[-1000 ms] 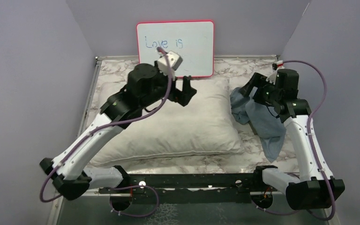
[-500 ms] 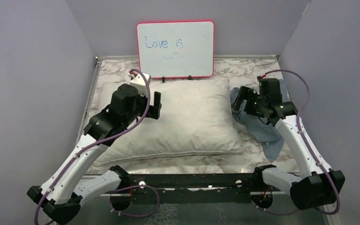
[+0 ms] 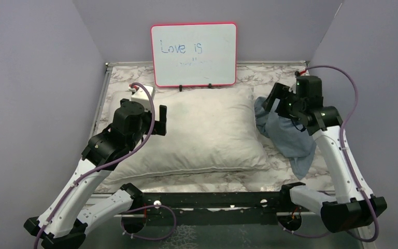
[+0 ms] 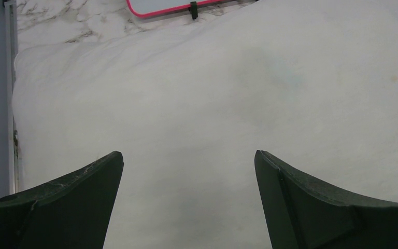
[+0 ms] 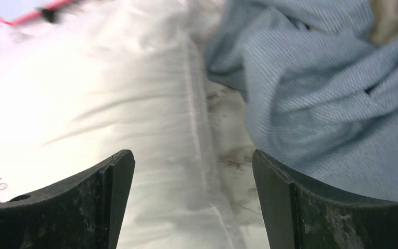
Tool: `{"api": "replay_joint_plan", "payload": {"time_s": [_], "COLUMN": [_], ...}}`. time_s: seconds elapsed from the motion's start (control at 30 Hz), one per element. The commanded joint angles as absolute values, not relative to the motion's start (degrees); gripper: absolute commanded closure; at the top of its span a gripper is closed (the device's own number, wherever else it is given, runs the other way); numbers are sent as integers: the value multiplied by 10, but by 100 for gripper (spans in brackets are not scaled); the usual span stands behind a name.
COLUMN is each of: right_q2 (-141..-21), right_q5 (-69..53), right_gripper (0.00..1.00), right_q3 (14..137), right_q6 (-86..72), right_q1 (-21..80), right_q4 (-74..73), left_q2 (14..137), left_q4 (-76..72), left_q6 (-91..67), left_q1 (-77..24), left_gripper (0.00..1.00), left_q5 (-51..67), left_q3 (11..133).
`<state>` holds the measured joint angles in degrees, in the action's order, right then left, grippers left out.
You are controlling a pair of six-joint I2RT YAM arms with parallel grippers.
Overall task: Remove the pillowcase from the pillow
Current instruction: Adjust the pillow at the center of the board, then adjust the pillowcase at the center of the board.
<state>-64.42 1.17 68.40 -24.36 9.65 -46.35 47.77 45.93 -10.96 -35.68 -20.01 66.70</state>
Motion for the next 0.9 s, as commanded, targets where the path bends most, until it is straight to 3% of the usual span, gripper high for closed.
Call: {"api": "replay_joint_plan", "payload": {"time_s": [0.0,0.2,0.27,0.33,0.4,0.47,0.6,0.73,0.87], "right_q2": [-604,-662,-691,-713,-738,-771,-794,-724,-638], "right_q5": [-91,-178,-108,38,153,186,154,98,-54], "right_gripper": [12,11,8,0,0,0,0,0,0], "right_q3": [752,691,661,638,612,604,624,674,697], "right_q6": [-248,-232,-237,-263,-280,-284,-286,-254,-224], "right_q1": [97,97,97,96,91,66,16,15,15], "right_q4": [-460,-414,-392,-378,-362,-364,-410,-425,-396], "left_q2": [467,475,471,467,460,451,440,433,443], "left_q4": [470,468,467,468,471,472,482,485,480], "left_q6": [-119,-129,-135,-137,-138,-138,-135,-141,-143], "left_q1": [-353,-353,-353,-354,-353,-353,-353,-353,-353], "left_gripper": [2,2,2,2,2,2,2,1,2], "left_q5": [-229,-209,-202,-201,-202,-204,-213,-220,-222], "left_q3": [667,675,671,666,663,659,646,633,627]}}
